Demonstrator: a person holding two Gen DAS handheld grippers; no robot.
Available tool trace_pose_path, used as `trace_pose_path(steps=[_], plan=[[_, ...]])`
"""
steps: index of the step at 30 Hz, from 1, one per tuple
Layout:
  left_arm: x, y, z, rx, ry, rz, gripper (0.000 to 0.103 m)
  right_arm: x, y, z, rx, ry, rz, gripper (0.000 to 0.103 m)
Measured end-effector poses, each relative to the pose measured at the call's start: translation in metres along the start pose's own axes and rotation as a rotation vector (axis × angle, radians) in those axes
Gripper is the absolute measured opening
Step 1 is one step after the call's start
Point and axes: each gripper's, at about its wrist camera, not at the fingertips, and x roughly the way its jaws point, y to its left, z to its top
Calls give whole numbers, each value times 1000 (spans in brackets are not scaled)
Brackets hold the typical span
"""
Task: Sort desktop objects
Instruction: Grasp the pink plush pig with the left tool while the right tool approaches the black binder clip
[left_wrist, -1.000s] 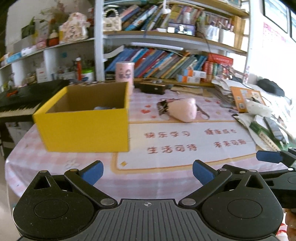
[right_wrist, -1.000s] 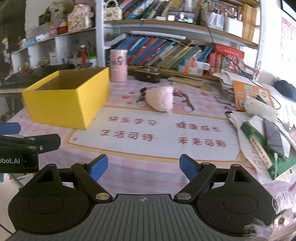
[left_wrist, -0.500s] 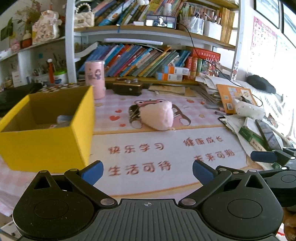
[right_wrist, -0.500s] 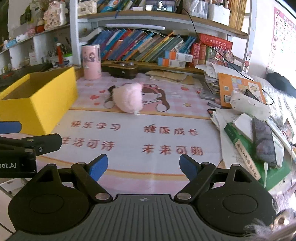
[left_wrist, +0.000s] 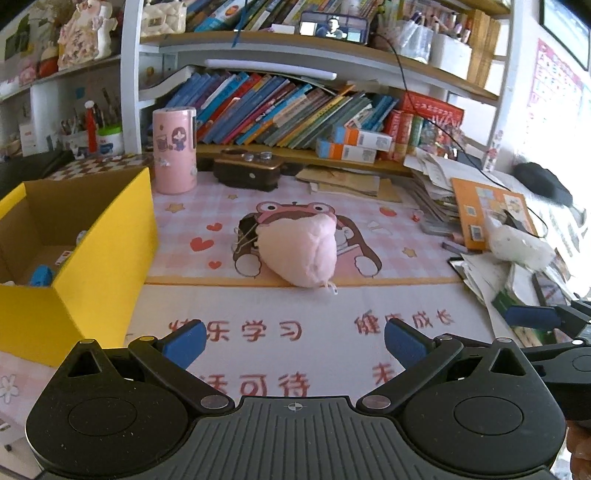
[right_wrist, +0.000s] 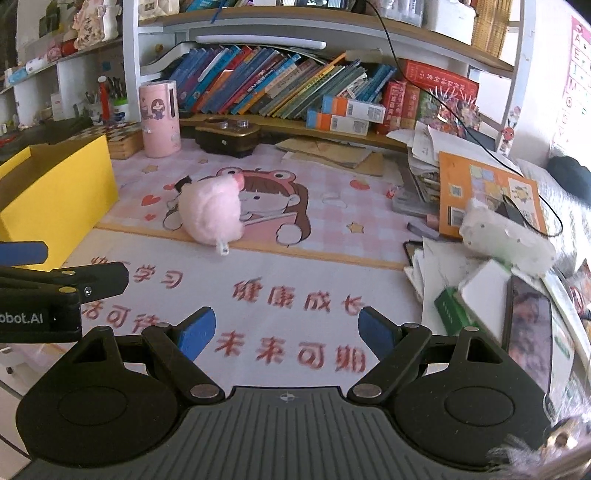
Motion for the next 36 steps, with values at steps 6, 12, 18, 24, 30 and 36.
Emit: trace_pose_path(steps=[6,12,18,24,30,36], plan=[[21,-13,13,-19,-5,29,103,19,-24,16,1,-17,9,84],[50,-19,29,-8,-39,48,103,39,-42,31,12,-36,7,84],[93,-24,44,-6,-40,92,103,53,-56,44,29,-62,11,84],[138,-33,51,50,-18,134,103,60,-66,50,33,-57,17,84],[168,-35,53,44,18,163,103,68,-75,49,49,-29,21,84],[182,-33,52,34,71,199,75,75,-77,50,42,-15,37,84]])
